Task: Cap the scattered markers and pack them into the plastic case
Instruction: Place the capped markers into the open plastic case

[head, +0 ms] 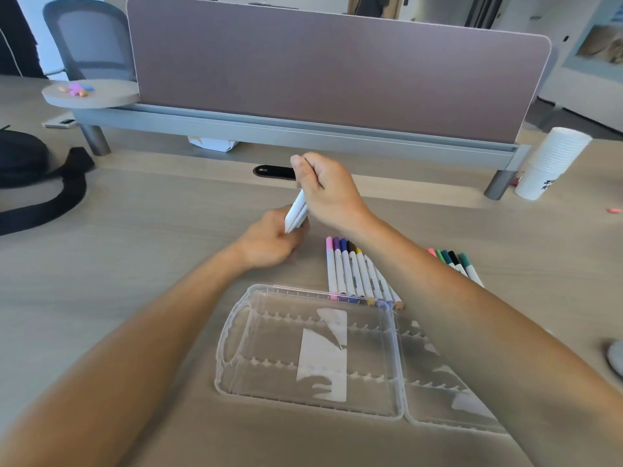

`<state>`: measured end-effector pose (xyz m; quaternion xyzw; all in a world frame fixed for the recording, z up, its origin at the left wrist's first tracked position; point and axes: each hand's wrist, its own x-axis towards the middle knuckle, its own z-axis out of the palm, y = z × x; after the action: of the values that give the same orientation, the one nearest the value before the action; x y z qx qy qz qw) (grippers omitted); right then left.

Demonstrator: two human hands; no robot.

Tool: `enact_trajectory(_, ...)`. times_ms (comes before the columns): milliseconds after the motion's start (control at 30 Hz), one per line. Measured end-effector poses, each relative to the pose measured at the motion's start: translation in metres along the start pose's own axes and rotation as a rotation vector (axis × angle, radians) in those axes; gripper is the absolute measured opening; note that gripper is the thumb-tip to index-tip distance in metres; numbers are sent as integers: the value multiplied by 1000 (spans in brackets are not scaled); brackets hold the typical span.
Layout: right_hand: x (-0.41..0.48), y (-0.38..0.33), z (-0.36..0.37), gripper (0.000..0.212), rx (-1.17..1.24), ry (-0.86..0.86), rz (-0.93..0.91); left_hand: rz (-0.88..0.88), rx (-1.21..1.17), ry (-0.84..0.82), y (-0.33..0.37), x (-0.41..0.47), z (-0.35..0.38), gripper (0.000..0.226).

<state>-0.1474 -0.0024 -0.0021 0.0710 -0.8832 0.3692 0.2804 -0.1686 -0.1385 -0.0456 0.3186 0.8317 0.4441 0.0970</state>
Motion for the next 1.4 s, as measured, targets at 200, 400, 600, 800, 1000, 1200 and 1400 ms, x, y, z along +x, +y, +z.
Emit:
enact_trajectory(200,-20,11,-23,36,-43,-465,352,114,584,-11,-33,28,-19,25)
enact_trajectory(400,-50,2,-2,20,-234,-575,288,213,998,-138,-33,51,-7,31)
enact_trajectory(600,-57,7,0,17,-460,-577,178,296,863,-136,-40,60,2,34)
enact_trajectory(800,-63,7,-5,24,-482,-654,147,186,645,-116,-38,58,3,51)
enact_trajectory(1000,-71,10,-16,28,-551,-660,72,-6,351,62,-35,42,15,49)
enact_trajectory(1200,-77,22,-19,32,-448,-668,86,59,392,32,-26,29,31,39)
enact_trajectory(1400,-87,42,-30,34,-447,-615,20,-18,413,23,-25,15,31,42)
